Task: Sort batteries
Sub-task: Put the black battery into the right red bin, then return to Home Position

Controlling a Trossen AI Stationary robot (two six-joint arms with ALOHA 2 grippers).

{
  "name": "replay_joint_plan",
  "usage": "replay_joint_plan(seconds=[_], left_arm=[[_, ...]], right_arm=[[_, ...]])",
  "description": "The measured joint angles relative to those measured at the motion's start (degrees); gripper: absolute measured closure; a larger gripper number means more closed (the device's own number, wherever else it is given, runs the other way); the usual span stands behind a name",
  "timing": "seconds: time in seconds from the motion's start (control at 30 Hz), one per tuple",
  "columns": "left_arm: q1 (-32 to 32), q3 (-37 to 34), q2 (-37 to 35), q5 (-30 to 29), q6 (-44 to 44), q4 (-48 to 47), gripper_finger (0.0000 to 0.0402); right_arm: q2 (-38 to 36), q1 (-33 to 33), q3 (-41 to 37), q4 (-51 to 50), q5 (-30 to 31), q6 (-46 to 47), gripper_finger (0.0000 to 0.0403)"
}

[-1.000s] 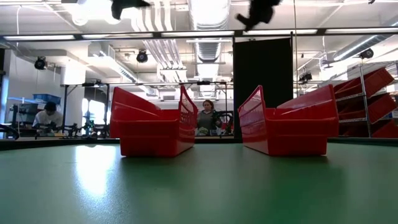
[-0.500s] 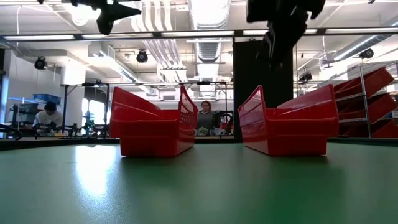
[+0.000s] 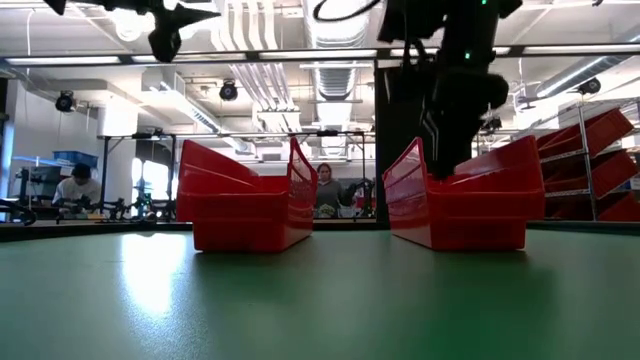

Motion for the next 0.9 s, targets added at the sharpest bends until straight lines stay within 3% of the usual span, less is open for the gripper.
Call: replay_joint_plan(seconds=[0.17,0.3,0.47,0.57,0.7,0.9], left_arm=[[0.05,0.67,-1.79,5.75,-3.72,-0.94,0.0246],[0.03,0.58,-1.53,7.15,-9.48,-5.16,0.0246],[-0.06,0.58,-1.43,9.68,-10.31,-9.47,0.0246],[-0.06,0.58,-2.35,9.14,-10.28,-9.27,0.0246],[-0.10,0.58,-3.42,3.85,-9.73,-13.22,0.0246],[-0.08,0.32,-1.33,3.02,-6.71,-17.55,0.0246]], right_arm=[[2.70,0.03,-0.41,1.18,0.01,0.27,0.0364],[5.86,0.03,-0.64,1.82,0.04,-3.63,0.0363],[9.29,0.05,-0.64,2.02,0.07,-4.83,0.0331],[9.98,0.05,-0.59,1.87,0.15,-4.49,0.0306],[8.75,0.37,-0.04,0.83,-0.11,-4.01,0.0270],[2.61,1.73,6.16,-11.46,-0.04,-4.08,0.0216]])
